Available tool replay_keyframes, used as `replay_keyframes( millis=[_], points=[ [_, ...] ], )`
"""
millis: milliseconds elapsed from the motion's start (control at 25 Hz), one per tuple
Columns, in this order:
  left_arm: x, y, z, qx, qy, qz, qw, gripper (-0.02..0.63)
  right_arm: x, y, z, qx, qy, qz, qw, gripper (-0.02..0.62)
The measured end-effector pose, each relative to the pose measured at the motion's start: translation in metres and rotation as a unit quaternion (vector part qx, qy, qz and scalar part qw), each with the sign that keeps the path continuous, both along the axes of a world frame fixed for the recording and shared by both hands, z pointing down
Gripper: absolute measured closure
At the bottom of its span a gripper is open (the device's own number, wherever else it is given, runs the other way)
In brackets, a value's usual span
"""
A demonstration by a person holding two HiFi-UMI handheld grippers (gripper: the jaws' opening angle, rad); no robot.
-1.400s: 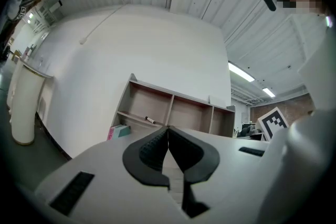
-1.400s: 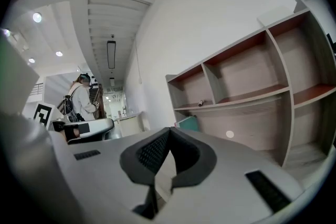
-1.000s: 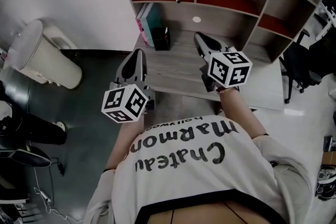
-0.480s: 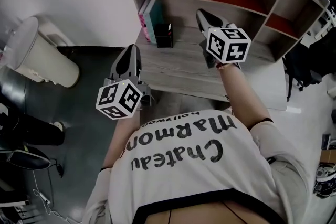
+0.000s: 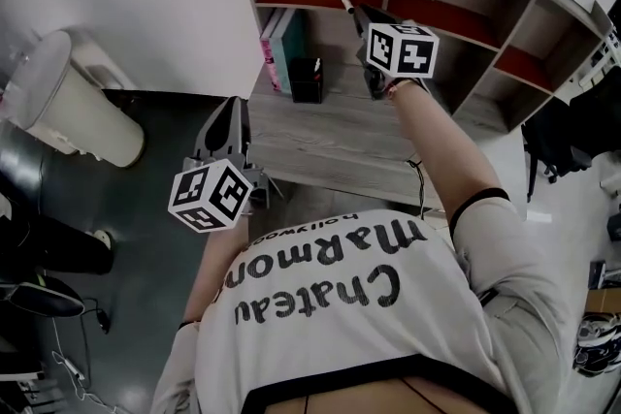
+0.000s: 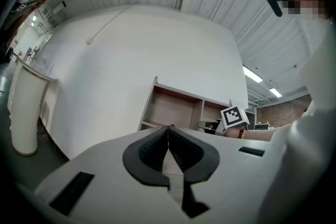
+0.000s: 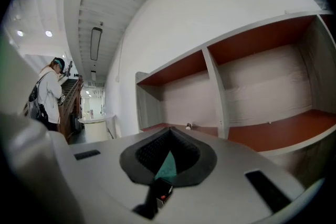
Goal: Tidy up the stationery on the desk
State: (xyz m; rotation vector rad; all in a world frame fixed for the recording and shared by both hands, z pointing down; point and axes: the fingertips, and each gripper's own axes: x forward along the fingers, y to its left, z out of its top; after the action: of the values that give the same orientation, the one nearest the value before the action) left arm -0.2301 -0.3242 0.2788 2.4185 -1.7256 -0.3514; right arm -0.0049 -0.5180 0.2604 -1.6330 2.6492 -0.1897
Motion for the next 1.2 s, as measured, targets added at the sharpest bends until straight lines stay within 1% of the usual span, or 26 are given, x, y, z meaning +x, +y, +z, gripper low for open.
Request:
replay_keyframes(
  millis=[160, 280, 320, 360, 400, 440, 520, 800, 1200],
  points=[
    [-0.015, -0.001, 0.005, -0.005, 0.005, -0.017, 0.9998, 0.591, 0.001, -0.024, 0.016, -0.028, 0.029, 0.017, 0.999, 0.584],
    [-0.027, 0.0, 0.011, -0.014, 0.009, -0.03, 0.9994, 0.591, 0.006, -0.035, 0.026, -0.039, 0.045, 0.035, 0.998, 0.583],
    [-0.031, 0.001, 0.013, -0.015, 0.01, -0.034, 0.9992, 0.591, 0.007, -0.037, 0.028, -0.041, 0.045, 0.038, 0.997, 0.565],
    [-0.033, 0.001, 0.014, -0.016, 0.012, -0.038, 0.9991, 0.591, 0.008, -0.04, 0.031, -0.042, 0.045, 0.04, 0.997, 0.505],
    [-0.036, 0.001, 0.015, -0.017, 0.013, -0.041, 0.999, 0.591, 0.008, -0.042, 0.032, -0.042, 0.044, 0.04, 0.997, 0.466],
    [-0.037, 0.0, 0.017, -0.017, 0.014, -0.043, 0.9988, 0.591, 0.007, -0.044, 0.033, -0.041, 0.04, 0.04, 0.998, 0.458],
    [-0.039, 0.0, 0.021, -0.02, 0.016, -0.047, 0.9986, 0.591, 0.006, -0.046, 0.034, -0.037, 0.035, 0.038, 0.998, 0.457],
    [-0.042, -0.001, 0.03, -0.034, 0.019, -0.054, 0.9978, 0.591, -0.001, -0.055, 0.042, -0.041, 0.052, 0.035, 0.997, 0.459],
    [-0.052, 0.002, 0.036, -0.039, 0.024, -0.072, 0.9963, 0.591, -0.004, -0.068, 0.047, -0.047, 0.058, 0.052, 0.996, 0.462]
  ],
)
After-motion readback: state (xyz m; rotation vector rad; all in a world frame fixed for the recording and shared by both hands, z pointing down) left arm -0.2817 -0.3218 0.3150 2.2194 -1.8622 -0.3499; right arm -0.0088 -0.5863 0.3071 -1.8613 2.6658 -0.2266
